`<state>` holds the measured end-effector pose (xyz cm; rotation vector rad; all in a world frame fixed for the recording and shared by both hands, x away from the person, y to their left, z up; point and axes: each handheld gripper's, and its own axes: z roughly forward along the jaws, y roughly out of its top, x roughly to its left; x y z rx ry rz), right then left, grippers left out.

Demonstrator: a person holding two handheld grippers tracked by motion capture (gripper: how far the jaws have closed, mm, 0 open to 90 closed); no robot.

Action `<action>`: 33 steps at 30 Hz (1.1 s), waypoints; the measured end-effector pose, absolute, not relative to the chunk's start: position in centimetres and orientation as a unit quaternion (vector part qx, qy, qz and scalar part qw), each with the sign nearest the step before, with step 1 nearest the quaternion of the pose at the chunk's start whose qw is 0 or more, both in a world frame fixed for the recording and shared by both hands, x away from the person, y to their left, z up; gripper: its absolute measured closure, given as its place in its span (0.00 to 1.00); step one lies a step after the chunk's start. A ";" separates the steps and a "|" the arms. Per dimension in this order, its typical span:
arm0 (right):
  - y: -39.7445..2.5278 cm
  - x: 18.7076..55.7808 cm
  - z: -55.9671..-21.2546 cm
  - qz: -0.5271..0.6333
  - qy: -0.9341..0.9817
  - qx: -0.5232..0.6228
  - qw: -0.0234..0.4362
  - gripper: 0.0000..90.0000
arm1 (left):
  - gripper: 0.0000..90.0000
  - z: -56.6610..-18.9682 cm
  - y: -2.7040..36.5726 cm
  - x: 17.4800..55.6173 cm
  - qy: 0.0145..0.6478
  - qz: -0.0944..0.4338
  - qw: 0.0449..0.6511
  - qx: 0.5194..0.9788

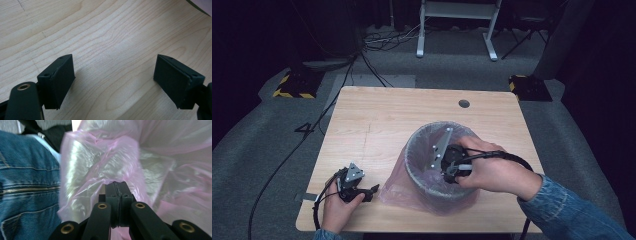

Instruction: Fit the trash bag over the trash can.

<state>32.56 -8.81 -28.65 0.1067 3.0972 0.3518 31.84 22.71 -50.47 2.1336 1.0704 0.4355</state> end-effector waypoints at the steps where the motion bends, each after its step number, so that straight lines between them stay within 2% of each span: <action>1: -8.5 32.7 -29.1 0.105 0.994 0.034 0.008 1.00 | 0.19 -50.5 22.7 31.8 0.414 0.168 0.350 0.824; 9: -5.9 34.8 -32.4 0.046 0.998 0.027 -0.024 0.97 | 0.18 -50.5 22.7 31.9 0.411 0.169 0.350 0.825; 19: -4.8 36.2 -35.0 0.025 0.998 0.030 -0.056 0.91 | 0.18 -50.5 22.7 31.9 0.411 0.169 0.350 0.825; 23: -4.8 36.4 -36.1 0.015 0.997 0.034 -0.068 0.82 | 0.18 -50.5 22.7 31.9 0.412 0.169 0.350 0.824; 28: -4.9 36.4 -37.3 0.017 0.996 0.046 -0.071 0.63 | 0.18 -50.5 22.7 31.9 0.412 0.169 0.350 0.824; 33: -6.0 36.6 -34.7 0.095 0.992 0.065 -0.048 0.42 | 0.18 -50.5 22.7 31.9 0.412 0.169 0.350 0.824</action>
